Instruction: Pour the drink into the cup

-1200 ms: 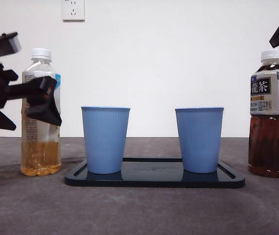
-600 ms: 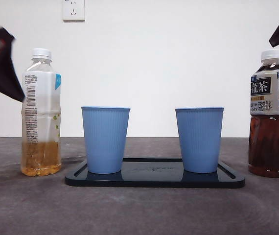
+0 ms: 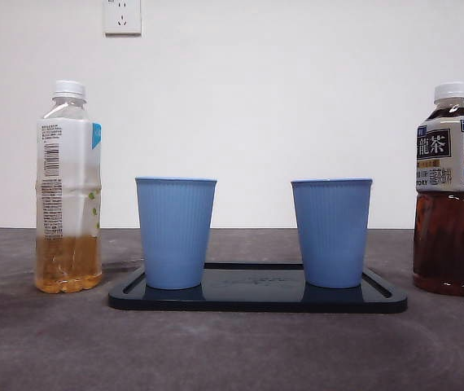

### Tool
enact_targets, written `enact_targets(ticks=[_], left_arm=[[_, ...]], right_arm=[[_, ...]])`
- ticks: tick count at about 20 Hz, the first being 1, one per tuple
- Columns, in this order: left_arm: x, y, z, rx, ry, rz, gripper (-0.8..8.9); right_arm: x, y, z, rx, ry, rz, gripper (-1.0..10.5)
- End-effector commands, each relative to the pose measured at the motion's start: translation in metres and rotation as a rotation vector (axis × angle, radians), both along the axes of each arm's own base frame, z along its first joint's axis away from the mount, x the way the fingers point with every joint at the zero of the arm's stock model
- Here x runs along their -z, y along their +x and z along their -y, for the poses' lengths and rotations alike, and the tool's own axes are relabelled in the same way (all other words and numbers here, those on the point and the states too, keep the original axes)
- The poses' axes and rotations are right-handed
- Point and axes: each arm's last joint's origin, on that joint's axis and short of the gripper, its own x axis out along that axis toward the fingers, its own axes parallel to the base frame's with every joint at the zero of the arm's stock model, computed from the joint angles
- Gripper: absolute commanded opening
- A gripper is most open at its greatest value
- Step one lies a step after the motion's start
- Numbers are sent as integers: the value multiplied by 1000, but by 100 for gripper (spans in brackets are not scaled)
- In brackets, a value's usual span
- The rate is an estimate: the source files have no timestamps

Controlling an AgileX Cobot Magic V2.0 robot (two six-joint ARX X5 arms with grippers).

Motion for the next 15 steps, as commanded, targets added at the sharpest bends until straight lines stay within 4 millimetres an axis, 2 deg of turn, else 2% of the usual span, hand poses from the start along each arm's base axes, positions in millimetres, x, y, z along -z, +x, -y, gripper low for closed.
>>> enact_targets(ticks=[1, 14, 15], left_arm=[[-6, 0, 1, 7, -13, 18, 8], [-7, -3, 0, 10, -9, 34, 7], [-9, -5, -4, 14, 66, 96, 8]], right_arm=[[-7, 1, -1, 3, 20, 23, 8], [-7, 1, -1, -1, 23, 31, 8], [-7, 1, -1, -1, 23, 31, 8]])
